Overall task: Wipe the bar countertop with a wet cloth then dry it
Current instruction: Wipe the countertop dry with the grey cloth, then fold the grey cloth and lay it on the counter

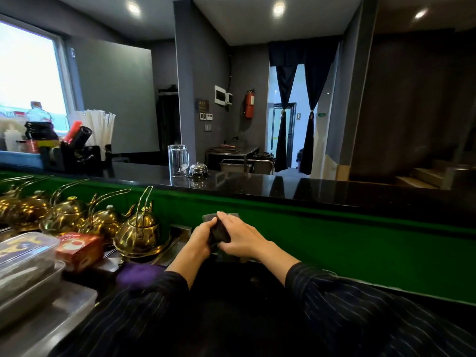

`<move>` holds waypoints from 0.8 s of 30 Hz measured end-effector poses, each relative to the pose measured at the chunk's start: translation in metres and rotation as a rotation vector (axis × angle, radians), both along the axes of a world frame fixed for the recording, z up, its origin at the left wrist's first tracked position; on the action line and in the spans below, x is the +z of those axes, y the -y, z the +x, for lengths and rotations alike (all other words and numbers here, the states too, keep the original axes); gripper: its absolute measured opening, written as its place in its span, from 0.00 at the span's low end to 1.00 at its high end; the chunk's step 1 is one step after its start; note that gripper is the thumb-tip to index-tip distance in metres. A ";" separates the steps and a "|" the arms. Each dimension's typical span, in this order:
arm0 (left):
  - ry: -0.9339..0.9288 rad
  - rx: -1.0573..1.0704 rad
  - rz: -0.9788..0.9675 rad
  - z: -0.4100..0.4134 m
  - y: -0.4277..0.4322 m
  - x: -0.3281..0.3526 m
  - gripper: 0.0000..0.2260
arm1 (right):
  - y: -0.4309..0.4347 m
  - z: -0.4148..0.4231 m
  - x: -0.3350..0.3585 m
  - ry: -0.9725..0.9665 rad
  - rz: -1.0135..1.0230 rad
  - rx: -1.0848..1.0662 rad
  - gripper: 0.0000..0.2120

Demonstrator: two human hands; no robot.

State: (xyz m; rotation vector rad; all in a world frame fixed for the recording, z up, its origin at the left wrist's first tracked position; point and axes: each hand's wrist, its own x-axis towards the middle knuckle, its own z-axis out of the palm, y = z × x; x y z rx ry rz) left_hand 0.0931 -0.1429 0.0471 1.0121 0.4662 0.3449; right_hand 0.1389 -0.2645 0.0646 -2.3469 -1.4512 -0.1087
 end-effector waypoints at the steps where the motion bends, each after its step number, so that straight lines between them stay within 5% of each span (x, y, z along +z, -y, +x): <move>1: -0.016 0.004 0.048 -0.007 0.002 0.000 0.10 | 0.005 -0.002 0.004 -0.037 0.020 -0.006 0.37; 10: -0.032 -0.023 0.451 -0.054 0.033 0.015 0.12 | 0.020 -0.012 0.044 -0.169 0.046 -0.116 0.09; 16: -0.188 -0.121 0.579 -0.088 0.034 0.004 0.14 | 0.020 -0.017 0.060 -0.269 0.096 -0.097 0.12; 20: -0.303 -0.084 0.558 -0.091 0.019 -0.004 0.14 | 0.015 -0.014 0.066 -0.314 0.140 -0.108 0.13; 24: -0.231 -0.014 0.335 -0.084 0.001 0.004 0.10 | -0.001 -0.005 0.071 -0.320 0.271 -0.178 0.09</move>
